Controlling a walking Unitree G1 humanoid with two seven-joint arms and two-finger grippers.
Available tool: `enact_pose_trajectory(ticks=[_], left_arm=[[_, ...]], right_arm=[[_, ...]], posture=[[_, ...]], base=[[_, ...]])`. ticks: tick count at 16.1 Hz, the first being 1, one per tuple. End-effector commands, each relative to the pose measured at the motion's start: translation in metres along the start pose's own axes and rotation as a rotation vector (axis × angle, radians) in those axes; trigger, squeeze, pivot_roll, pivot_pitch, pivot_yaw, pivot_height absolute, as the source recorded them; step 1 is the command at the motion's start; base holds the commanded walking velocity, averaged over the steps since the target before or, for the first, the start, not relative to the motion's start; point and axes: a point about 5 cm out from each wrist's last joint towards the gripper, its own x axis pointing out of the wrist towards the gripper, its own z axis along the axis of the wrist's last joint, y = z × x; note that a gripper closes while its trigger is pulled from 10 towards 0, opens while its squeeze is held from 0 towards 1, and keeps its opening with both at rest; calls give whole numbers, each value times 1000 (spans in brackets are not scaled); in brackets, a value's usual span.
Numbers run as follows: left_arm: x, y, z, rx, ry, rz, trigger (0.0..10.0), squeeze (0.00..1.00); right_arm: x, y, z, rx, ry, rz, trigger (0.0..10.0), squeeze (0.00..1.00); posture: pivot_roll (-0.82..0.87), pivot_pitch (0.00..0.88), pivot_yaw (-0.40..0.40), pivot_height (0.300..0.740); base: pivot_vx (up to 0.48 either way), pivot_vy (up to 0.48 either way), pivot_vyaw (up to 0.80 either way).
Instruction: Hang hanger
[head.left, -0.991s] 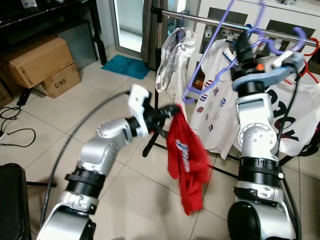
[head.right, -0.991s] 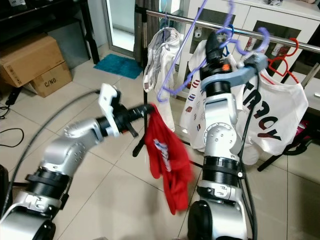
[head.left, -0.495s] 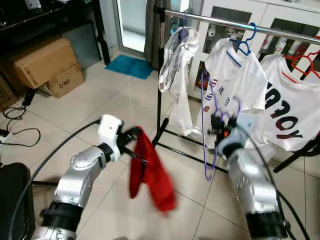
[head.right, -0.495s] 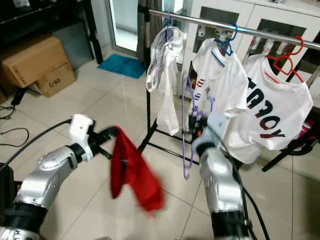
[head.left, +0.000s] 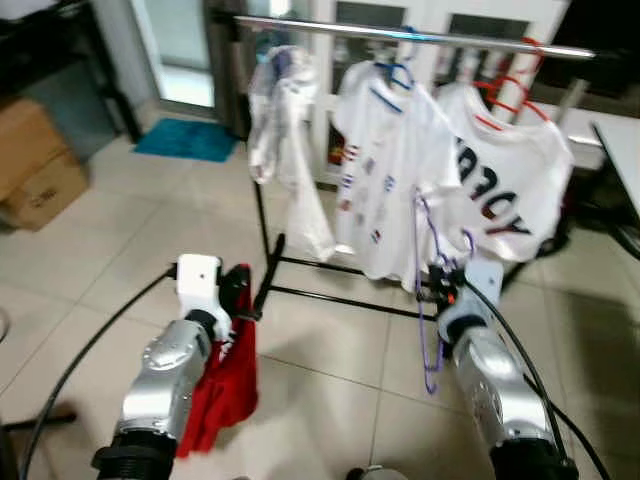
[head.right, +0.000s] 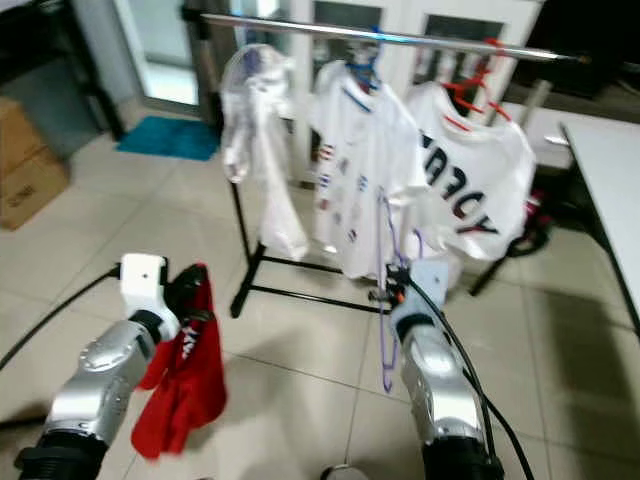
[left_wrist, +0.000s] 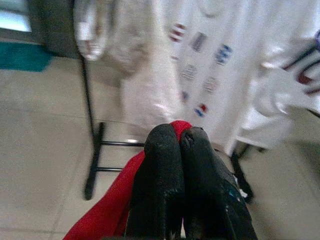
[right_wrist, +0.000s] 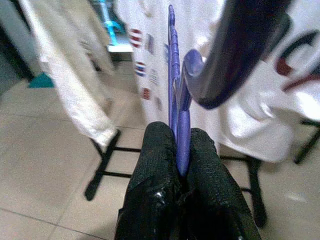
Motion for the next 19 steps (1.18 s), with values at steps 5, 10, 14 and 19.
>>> enact_pose_trajectory(ticks=[5,10,14,19], left_arm=[[2,1,-6,36,-14,57,10000,0],[1,-6,-16,55,13,41,10000,0],[3,-10,-21,28,15,43,10000,0],[-3,-9,-25,99,18,78,10000,0]], right_arm=[[-6,-2,-8,-25,-4,-11,10000,0],[-11,-7,-15,-33,7,-23,10000,0],[-15,-10,-19,-55,19,-12,10000,0],[-16,-17,-18,-56,22,-34,10000,0]], posture=[[-132,0,7,740],[-137,0,4,740],[-146,0,2,740],[-125,0,-6,740]], base=[[0,0,-800],[0,0,-800],[0,0,-800],[0,0,-800]])
